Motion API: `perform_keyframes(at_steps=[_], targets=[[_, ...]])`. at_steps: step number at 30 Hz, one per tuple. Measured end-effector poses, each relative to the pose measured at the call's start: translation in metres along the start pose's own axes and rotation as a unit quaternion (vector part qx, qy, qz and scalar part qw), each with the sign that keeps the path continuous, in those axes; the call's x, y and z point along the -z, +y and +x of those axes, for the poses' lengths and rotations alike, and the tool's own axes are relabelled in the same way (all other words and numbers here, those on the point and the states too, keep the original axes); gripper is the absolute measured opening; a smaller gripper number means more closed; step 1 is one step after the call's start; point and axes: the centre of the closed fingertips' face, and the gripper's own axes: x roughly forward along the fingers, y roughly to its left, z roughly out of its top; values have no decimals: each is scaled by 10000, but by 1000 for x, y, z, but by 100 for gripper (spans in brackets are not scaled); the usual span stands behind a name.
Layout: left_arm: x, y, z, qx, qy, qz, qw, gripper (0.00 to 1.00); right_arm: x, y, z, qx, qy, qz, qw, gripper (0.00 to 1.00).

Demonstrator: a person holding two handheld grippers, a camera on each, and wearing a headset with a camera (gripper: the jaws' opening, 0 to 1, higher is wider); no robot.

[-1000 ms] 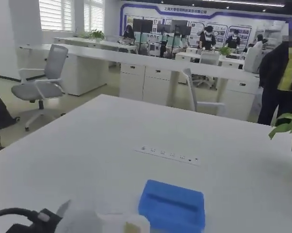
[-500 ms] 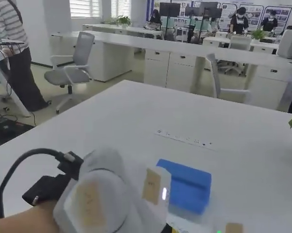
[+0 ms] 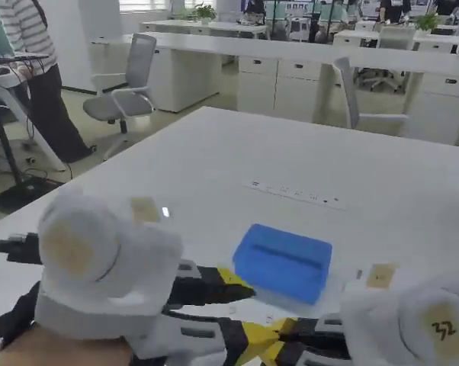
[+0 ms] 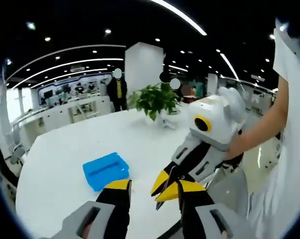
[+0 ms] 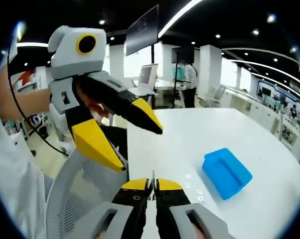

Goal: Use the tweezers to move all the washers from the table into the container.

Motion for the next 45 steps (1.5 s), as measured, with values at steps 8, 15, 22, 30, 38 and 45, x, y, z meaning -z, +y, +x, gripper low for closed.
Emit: perform_keyframes(at_steps=[8,15,22,30,38,45], targets=[[34,58,-25,-1322,-308,-512,9894,89,-3,-17,8,167,-178,369,9990,2],[67,99,-28,-2393,-507,-672,9673,99,-10,-37,30,402,-148,296,9986,2],[76,132,-27,-3241,-560,-161,9442,99,-10,-70,64,463,-126,457,9978,2],[87,135,-15,-3107,-411,-335,9490,99,-6,-103,99,610,-39,512,9968,3],[99,132,-8,-2855,-180,-467,9571,99,4,-115,125,608,57,535,9967,3],[102,134,-10,-2905,-122,-383,9560,99,27,-124,142,570,298,752,9951,3]])
